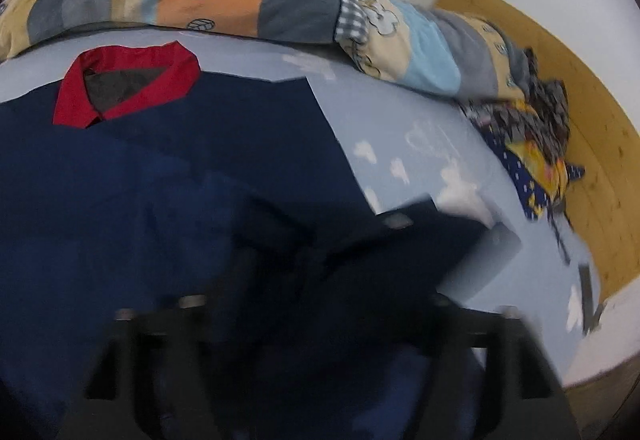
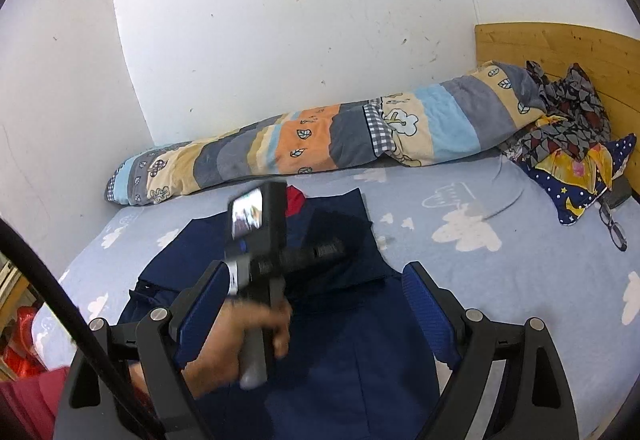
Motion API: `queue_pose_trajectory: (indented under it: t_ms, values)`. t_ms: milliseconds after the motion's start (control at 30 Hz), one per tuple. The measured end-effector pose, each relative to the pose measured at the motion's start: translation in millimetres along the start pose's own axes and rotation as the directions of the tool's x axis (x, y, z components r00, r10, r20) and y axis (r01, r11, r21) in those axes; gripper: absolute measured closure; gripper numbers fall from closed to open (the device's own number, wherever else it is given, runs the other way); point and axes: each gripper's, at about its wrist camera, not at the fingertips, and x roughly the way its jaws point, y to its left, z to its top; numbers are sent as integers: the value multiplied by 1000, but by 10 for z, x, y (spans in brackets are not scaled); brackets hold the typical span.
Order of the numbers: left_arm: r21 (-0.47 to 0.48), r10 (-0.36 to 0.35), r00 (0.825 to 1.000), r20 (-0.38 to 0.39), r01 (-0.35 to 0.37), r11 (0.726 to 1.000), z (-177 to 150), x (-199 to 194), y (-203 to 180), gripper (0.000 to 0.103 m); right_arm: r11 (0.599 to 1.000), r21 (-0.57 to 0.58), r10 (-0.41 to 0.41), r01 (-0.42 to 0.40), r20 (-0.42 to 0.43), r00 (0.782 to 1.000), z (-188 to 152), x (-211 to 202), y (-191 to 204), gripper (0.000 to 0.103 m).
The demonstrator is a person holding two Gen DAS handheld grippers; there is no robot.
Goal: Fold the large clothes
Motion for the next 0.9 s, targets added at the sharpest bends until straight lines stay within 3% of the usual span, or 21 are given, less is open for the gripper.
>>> queue_pose_trajectory:
  t_ms: [100, 200, 300, 400, 467, 533, 633, 667, 700, 767, 900]
  values:
    - [72, -19, 999, 38, 16, 997, -39, -289, -38, 26, 1000, 5, -6, 6, 4, 1000, 4, 9, 8, 12]
    - [124, -18, 993, 119, 3, 992, 4, -699, 66, 14, 1000, 3, -9, 9, 2, 1000, -8, 24, 29, 12]
    - [125, 59, 977, 203, -86, 988, 79, -1056, 431, 11, 1000, 2, -16, 16, -7, 1000, -6, 70, 13, 12]
    - [53, 201, 954, 224, -218, 975, 78, -1314, 1090, 11, 1000, 14, -23, 23, -11, 1000, -14, 86, -25, 12]
    - [-17, 315, 925, 211, -319, 948, 8, -1400, 1588, 11, 999, 22, -35, 35, -7, 999, -10, 87, -62, 12]
    - [-104, 439, 888, 134, -428, 898, -120, -1416, 2173, 11, 998, 38, -47, 47, -12, 999, -8, 105, -121, 12]
    - [-189, 508, 861, -29, -504, 843, -340, -1354, 2813, 12, 995, 73, -62, 64, -40, 997, -19, 178, -213, 12]
    - [-211, 491, 871, -16, -483, 850, -409, -1422, 2917, 14, 994, 85, -66, 70, -52, 996, -26, 211, -242, 12]
    - [-216, 478, 879, 3, -466, 858, -431, -1493, 2932, 14, 992, 97, -69, 75, -65, 996, -35, 248, -274, 12]
    - [-208, 498, 867, 22, -483, 850, -448, -1630, 2876, 14, 990, 107, -78, 87, -86, 993, -51, 316, -325, 12]
    - [-178, 486, 867, 108, -464, 868, -473, -1921, 2575, 14, 990, 104, -83, 96, -127, 988, -108, 437, -347, 12]
